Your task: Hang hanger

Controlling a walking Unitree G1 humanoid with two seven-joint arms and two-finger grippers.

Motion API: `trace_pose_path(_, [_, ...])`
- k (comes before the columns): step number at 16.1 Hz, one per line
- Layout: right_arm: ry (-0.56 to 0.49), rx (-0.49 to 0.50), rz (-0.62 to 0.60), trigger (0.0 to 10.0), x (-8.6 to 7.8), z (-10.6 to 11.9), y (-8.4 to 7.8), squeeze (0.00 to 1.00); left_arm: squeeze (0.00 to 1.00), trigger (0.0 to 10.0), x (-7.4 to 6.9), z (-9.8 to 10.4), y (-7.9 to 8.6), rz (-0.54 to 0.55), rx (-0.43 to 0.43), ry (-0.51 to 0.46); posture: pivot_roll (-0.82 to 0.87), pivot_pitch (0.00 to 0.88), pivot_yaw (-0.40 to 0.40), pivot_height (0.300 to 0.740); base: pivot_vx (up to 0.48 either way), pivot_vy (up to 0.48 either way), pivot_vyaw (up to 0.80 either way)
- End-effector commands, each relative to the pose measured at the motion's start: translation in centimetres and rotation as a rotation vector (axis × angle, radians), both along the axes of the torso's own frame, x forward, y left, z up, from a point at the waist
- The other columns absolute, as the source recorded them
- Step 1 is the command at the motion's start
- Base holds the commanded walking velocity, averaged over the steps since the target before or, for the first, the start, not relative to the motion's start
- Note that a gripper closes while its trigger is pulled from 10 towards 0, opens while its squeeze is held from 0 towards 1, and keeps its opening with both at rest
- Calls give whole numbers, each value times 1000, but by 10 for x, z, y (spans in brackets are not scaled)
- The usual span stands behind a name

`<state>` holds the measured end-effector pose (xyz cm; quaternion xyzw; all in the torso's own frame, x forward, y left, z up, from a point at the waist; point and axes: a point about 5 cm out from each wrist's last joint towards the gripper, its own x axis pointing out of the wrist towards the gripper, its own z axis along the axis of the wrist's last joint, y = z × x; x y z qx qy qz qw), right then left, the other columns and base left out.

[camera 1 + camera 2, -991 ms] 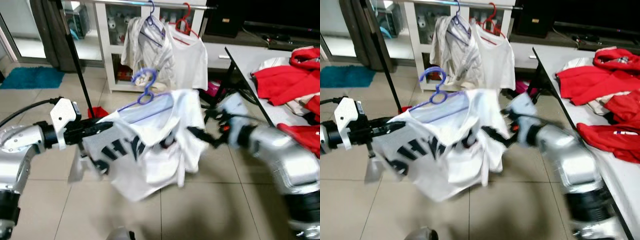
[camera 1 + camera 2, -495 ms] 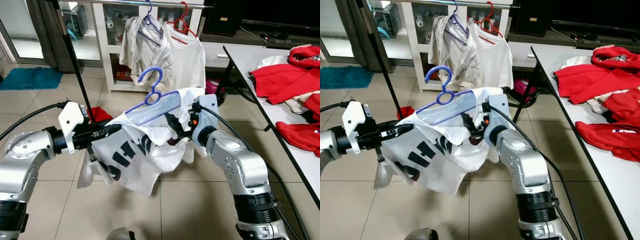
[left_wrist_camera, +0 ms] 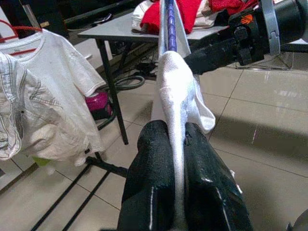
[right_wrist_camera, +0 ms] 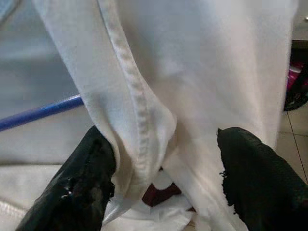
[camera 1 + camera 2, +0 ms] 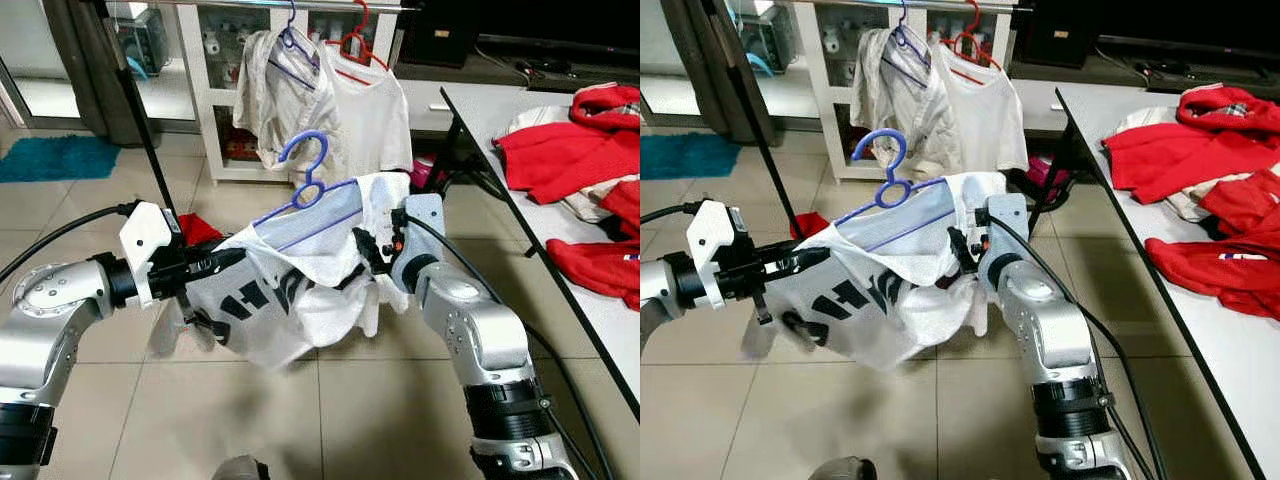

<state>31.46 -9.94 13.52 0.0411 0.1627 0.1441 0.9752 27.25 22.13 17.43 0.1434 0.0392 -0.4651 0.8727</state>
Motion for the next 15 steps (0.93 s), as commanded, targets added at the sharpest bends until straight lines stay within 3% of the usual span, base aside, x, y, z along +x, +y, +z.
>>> trace_pose_path(1, [-9,5,-22,0,4,2,-7,0,0,0,-1,7,-3,-17,2,-30,-8,27,-28,740,0,0,0])
trace_pose_path(9, [-23,15,-23,0,7,-1,-17,0,0,0,-2,4,-3,-25,9,-22,-10,7,-35,740,0,0,0])
trace_pose_path(12, [-92,26,-46,0,8,20,-31,0,0,0,-5,-15,11,16,162,35,-14,0,-37,740,0,0,0])
trace_pose_path(15, [-120,26,-47,0,8,29,-35,0,0,0,-7,-23,13,19,195,59,-16,0,-36,740,0,0,0])
